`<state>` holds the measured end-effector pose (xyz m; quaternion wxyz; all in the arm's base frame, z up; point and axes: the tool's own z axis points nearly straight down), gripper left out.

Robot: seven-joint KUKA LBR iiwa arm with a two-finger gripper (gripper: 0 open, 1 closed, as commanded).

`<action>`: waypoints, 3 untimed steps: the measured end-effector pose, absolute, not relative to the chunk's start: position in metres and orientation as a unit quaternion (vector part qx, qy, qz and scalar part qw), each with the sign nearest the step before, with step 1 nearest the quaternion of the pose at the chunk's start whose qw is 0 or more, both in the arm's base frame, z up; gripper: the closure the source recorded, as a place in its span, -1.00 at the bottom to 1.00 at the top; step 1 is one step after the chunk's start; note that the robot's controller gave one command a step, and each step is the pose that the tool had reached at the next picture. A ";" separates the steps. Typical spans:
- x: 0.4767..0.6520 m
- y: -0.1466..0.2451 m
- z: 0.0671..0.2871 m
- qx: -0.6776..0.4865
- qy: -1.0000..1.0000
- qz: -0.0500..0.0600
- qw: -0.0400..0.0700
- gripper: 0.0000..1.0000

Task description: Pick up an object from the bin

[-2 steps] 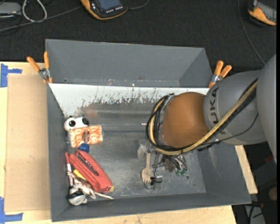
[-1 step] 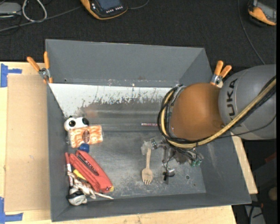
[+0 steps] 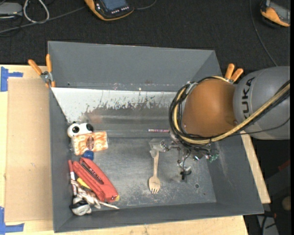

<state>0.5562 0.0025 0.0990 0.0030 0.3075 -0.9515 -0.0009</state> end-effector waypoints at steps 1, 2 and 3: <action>0.554 0.011 0.079 0.444 -0.896 -0.001 0.001 -1.00; 0.535 0.020 0.070 0.480 -0.877 -0.003 0.003 1.00; 0.535 0.020 0.070 0.480 -0.877 -0.003 0.003 1.00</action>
Offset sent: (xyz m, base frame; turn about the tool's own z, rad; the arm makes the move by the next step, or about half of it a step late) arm -0.0210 0.0167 -0.0290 -0.3814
